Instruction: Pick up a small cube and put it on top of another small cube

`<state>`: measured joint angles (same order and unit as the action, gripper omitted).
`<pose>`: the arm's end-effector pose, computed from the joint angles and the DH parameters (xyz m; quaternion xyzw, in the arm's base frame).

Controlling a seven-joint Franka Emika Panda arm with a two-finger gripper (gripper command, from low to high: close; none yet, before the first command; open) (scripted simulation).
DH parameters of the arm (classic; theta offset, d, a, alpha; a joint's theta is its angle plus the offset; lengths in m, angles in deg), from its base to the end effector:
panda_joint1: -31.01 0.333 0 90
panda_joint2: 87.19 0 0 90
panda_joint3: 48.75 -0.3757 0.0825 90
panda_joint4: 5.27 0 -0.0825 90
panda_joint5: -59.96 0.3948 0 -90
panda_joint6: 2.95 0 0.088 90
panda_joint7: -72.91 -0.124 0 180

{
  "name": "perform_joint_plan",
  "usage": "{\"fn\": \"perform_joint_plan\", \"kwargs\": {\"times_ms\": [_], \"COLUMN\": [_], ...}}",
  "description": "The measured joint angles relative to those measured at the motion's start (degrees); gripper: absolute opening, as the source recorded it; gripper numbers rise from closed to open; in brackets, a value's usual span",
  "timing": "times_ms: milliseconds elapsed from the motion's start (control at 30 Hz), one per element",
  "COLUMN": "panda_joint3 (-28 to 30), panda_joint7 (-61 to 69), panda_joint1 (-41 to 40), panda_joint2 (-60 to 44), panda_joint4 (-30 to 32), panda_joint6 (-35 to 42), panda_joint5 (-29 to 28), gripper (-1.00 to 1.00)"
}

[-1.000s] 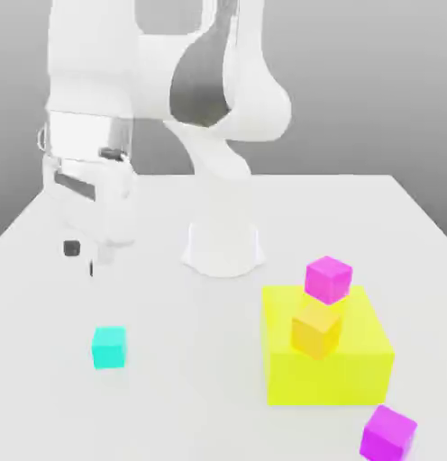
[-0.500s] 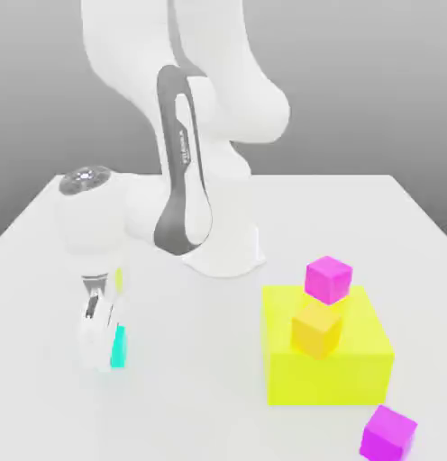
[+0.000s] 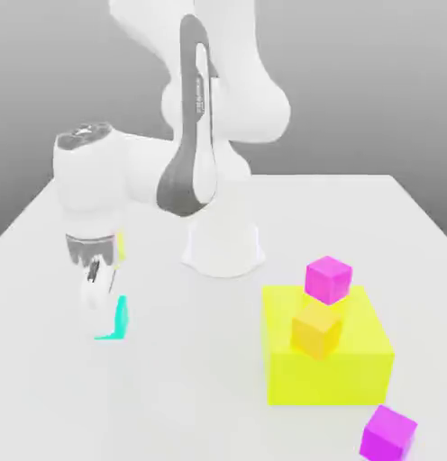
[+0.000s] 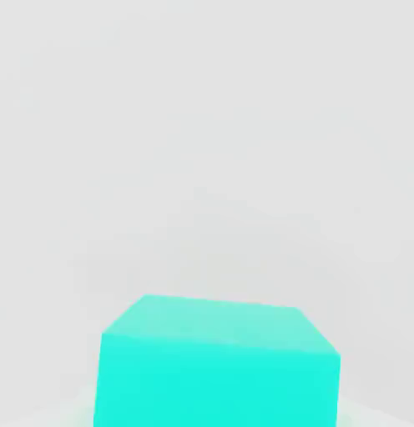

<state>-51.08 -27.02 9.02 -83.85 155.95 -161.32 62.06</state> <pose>0.3522 -0.1275 0.2549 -0.4883 0.8727 0.0004 0.0071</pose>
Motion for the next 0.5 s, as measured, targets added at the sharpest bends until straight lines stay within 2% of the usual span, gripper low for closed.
{"fn": "perform_joint_plan", "kwargs": {"times_ms": [367,500], "panda_joint3": [-15.6,-18.3], "panda_joint7": [-2.9,-4.5], "panda_joint1": [18.6,19.8], "panda_joint2": [13.6,9.5], "panda_joint4": [-9.2,-8.4], "panda_joint6": [22.4,17.7], "panda_joint5": [5.9,4.8], "gripper": [-1.00,-1.00]}}
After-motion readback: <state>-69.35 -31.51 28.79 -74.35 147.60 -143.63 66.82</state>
